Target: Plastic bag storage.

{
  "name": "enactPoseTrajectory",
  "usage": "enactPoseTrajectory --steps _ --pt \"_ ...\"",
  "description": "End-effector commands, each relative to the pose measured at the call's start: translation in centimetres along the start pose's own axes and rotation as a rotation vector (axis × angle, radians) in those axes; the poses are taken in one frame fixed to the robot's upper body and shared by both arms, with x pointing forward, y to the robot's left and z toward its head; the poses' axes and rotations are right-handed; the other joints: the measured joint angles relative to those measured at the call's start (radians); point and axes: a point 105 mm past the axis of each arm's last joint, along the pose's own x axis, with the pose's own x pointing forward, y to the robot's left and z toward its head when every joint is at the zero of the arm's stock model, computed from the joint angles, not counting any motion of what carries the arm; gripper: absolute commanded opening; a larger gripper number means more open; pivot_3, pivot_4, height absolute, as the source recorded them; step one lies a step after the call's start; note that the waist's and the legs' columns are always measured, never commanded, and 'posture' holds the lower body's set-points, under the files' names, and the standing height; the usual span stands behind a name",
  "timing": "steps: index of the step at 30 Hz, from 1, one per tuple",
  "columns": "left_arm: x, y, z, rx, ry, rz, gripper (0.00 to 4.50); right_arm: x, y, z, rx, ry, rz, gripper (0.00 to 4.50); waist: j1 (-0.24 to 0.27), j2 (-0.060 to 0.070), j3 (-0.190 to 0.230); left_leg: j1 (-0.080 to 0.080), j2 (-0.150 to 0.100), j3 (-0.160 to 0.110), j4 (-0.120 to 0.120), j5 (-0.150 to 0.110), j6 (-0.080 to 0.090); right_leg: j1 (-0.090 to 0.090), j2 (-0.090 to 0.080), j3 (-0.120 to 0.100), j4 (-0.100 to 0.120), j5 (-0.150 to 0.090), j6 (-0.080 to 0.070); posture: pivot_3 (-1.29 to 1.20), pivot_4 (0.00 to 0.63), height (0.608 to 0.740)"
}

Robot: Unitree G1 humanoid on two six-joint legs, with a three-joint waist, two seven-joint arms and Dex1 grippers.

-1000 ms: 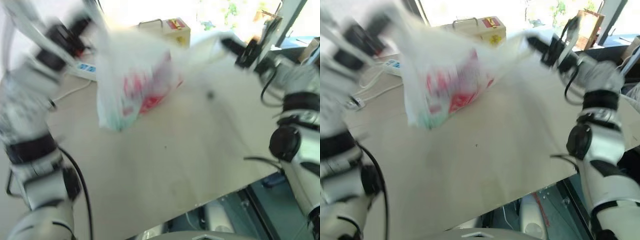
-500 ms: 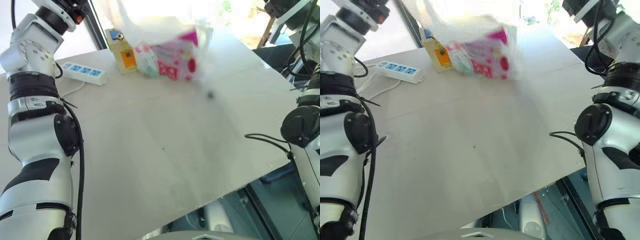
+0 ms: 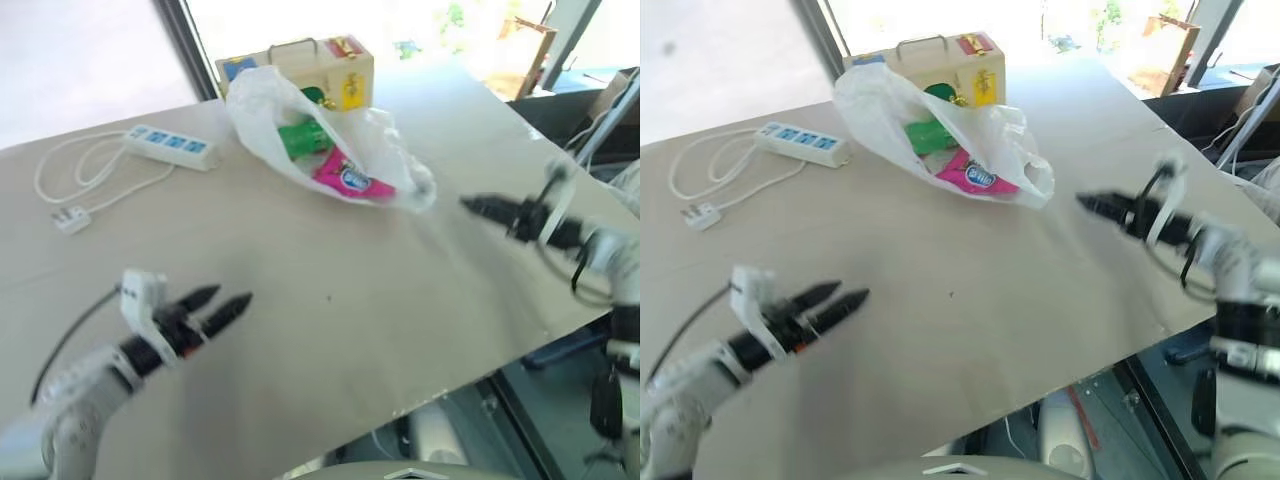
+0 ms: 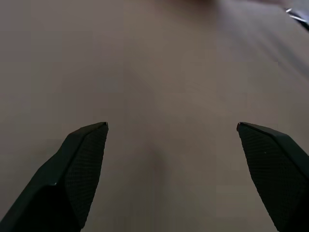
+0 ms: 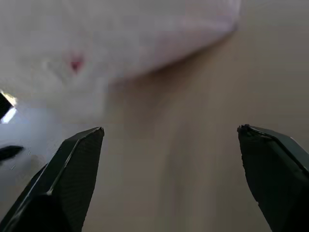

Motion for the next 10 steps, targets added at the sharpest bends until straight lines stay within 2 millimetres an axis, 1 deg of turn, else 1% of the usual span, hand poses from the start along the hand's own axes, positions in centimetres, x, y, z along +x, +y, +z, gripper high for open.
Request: enactPoseTrajectory --steps 1,3,4,5,6,8,10 --pt "-0.5 -2.3 -0.6 0.113 -0.062 0.063 4.46 -2.3 -0.8 -0.5 -0.318 0.002 -0.005 4.50 0.022 0.005 0.002 0.005 0.000 0.001 0.000 0.001 -0.001 0.005 0.000 0.001 -0.002 0.003 0.000 0.00 0.150 0.740" --pt "-1.0 -2.5 -1.6 0.153 -0.043 0.117 4.46 -3.8 -1.2 -1.9 -0.417 0.024 0.004 4.50 0.037 0.007 0.004 0.021 0.001 0.005 -0.003 0.000 -0.002 0.024 0.002 0.005 -0.010 0.008 0.002 0.00 0.150 0.740" --pt "-1.1 -2.3 -1.7 0.164 -0.044 0.149 4.46 -4.2 -1.2 -2.0 -0.433 0.013 0.014 4.50 0.041 0.007 0.007 0.028 0.003 0.007 -0.005 -0.002 -0.006 0.032 0.004 0.007 -0.015 0.010 0.003 0.00 0.150 0.740" --pt "-1.1 -2.2 -1.7 0.183 -0.047 0.169 4.46 -4.5 -1.4 -1.7 -0.423 -0.017 0.012 4.50 0.041 0.005 0.010 0.035 0.003 0.009 -0.008 -0.004 -0.002 0.041 0.006 0.008 -0.018 0.007 0.006 0.00 0.150 0.740" --pt "-0.9 -2.0 -1.4 0.225 -0.057 0.187 4.46 -4.8 -1.5 -1.4 -0.415 -0.043 0.009 4.50 0.041 0.003 0.012 0.039 0.003 0.012 -0.010 -0.005 -0.002 0.049 0.006 0.010 -0.018 0.006 0.007 0.00 0.150 0.740" --pt "-0.4 -1.6 -0.6 0.300 -0.088 0.212 4.46 -5.1 -1.9 -1.0 -0.415 -0.066 -0.005 4.50 0.039 0.000 0.014 0.050 0.006 0.022 -0.015 -0.005 -0.002 0.058 0.006 0.016 -0.018 0.006 0.008 0.00 0.150 0.740" --pt "0.1 -1.3 0.1 0.320 -0.126 0.215 4.46 -5.2 -2.1 -1.3 -0.428 -0.066 -0.012 4.50 0.038 -0.001 0.013 0.052 0.009 0.026 -0.015 -0.004 -0.002 0.056 0.008 0.016 -0.018 0.007 0.009 0.00 0.150 0.740"
